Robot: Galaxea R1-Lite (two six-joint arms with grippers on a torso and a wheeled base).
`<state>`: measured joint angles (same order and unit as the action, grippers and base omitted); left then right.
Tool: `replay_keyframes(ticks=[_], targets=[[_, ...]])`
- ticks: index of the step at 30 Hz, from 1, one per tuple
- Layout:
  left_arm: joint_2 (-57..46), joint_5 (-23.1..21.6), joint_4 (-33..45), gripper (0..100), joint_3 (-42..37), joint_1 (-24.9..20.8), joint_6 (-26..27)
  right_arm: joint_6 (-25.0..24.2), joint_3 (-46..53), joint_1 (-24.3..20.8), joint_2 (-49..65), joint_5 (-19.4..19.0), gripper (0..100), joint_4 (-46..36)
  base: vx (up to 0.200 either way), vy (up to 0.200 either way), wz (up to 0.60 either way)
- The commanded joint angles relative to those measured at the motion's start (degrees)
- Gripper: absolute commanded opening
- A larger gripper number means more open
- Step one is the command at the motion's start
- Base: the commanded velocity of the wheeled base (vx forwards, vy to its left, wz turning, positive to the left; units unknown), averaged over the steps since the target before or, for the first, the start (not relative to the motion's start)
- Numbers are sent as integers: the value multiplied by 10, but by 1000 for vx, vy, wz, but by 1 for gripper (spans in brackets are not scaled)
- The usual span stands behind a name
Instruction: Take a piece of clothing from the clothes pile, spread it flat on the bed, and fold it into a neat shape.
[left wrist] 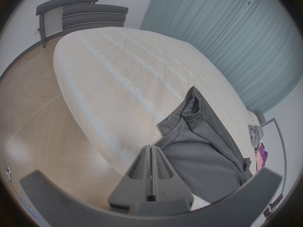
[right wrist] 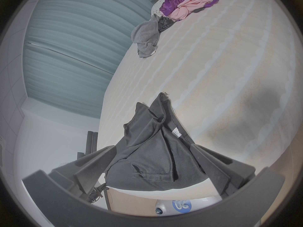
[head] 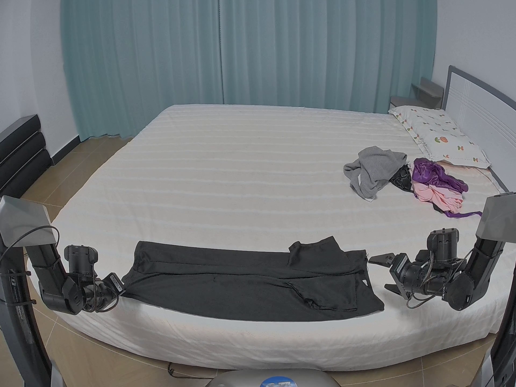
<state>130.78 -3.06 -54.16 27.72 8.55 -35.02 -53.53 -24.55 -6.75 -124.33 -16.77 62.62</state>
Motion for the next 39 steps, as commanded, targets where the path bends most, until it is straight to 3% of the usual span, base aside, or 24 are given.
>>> replay_keyframes(ticks=[1,8,9,17,24,30,33,37,39], targets=[[-1,0,-1,0,-7,2,0,0,-1,1,-1,0,100,0,0,0,0],[0,-4,-1,0,1,2,-4,0,-1,2,-4,0,100,0,0,0,0],[0,-5,-1,100,1,2,-4,0,-1,2,-4,0,100,0,0,0,0],[-25,-12,-2,100,-1,7,-27,0,0,6,-2,-2,100,-1,0,0,0],[-81,-82,5,100,13,14,-48,0,1,6,-5,-5,100,-1,0,0,0],[-67,-99,47,100,88,12,-29,0,5,6,-5,-7,100,-1,0,0,0],[-33,-121,141,100,182,12,0,0,6,6,-6,-14,100,-4,0,0,0],[-4,-127,189,100,236,5,10,0,6,6,-7,-17,100,-7,0,0,0],[19,-136,191,100,251,0,42,0,5,4,-13,-17,100,-7,0,0,0]])
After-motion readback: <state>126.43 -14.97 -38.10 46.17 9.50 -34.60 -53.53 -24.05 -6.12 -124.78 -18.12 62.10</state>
